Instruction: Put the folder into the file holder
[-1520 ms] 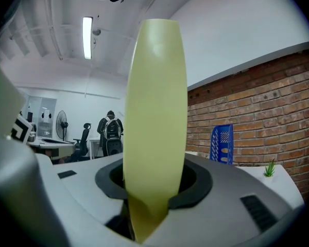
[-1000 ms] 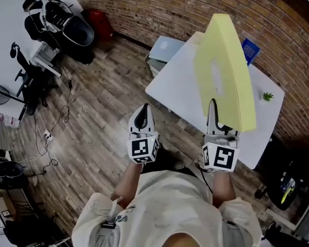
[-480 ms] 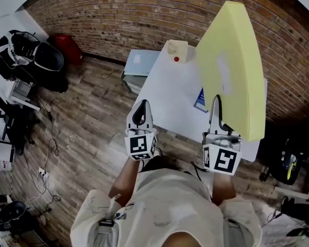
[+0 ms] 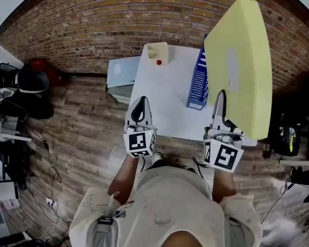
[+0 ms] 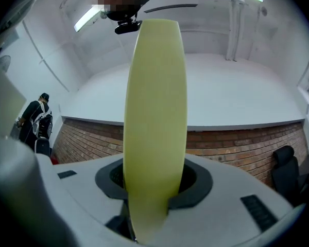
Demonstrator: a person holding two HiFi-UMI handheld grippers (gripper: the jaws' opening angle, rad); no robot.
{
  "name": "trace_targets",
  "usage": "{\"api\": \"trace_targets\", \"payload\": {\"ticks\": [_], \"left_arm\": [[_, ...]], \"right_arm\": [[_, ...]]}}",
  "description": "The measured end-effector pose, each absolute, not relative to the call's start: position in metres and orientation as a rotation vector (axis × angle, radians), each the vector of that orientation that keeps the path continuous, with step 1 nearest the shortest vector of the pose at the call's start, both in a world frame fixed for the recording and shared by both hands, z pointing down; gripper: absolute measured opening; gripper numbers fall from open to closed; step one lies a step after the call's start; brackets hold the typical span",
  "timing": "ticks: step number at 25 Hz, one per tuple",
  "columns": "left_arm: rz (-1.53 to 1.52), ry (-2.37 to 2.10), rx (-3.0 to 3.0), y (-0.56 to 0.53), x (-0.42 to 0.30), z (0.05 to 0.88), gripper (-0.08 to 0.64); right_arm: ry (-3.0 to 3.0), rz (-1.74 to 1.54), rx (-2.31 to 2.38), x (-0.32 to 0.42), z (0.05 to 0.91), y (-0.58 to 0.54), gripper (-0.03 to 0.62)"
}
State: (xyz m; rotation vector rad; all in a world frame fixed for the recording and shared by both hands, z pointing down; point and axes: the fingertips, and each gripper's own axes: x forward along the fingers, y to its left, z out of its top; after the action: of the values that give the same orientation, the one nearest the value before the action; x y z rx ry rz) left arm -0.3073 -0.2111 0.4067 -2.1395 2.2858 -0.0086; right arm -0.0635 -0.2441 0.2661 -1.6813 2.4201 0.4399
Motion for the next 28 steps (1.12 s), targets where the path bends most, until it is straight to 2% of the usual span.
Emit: {"api": "trace_targets", "payload": {"ticks": [14,28], "left_arm": [[-0.063,2.045,-2.374,-0.245,-0.296,0.420,0.008],[-0.164,2.070,-2.432,-0.248,-0.312,0.462,0.008]], "right_arm": [[2.290,0.298,-1.949,-0.058,0.302,-0.247,0.169],[2.330,0.237,-1.999,-0.076,0.337,-0.279,0.169]]}}
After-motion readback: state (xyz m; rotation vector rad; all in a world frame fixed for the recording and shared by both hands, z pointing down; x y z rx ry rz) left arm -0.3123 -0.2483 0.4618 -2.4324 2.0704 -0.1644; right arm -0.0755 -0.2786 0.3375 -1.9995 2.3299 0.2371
